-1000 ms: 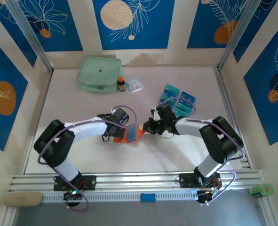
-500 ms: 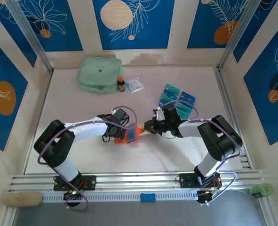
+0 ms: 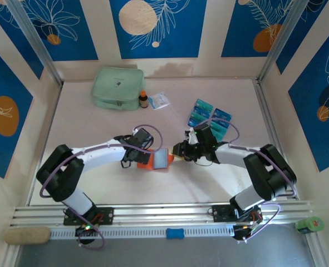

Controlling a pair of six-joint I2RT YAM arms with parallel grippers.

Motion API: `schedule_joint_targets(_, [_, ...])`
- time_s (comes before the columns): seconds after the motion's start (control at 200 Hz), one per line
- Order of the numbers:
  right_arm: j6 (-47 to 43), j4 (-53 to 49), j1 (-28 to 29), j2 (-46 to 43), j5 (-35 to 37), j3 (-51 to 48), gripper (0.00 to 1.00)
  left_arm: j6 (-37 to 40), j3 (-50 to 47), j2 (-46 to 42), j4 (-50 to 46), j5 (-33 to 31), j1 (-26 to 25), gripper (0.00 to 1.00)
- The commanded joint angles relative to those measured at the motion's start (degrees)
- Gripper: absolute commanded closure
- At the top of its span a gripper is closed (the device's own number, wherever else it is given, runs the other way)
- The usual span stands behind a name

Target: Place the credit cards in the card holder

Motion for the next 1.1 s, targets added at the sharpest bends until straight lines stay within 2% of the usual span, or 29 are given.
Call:
schedule_joint_targets(0.0, [-3.38,-9.9,0.88,-4.55,5.12,2.49,0.71,0.13,0.9,-1.16,0.03,0.93,-0.66,0.0])
schedule_joint_targets(0.175, [-4.4,-14.04,3.11,-6.49,7.3,5.62,0.79,0.34,0.9,-0.79,1.0,1.31,-0.65,0.0])
schedule_joint_targets(0.465, [-4.32,-13.12,7.39,2.42,7.22,12.63,0.92,0.81,1.69,0.0,1.47,1.22,-0.67,0.0])
schedule_joint_targets(0.725, [-3.53,-10.28,9.2,9.11,7.06,14.54,0.96,0.25,0.86,0.35,1.92,1.13,-0.67,0.0])
schedule_joint_targets(1.095, [-4.21,-7.74,8.78,14.92,7.27,12.93,1.0,-1.31,-3.12,1.92,3.35,-0.52,-0.67,0.0])
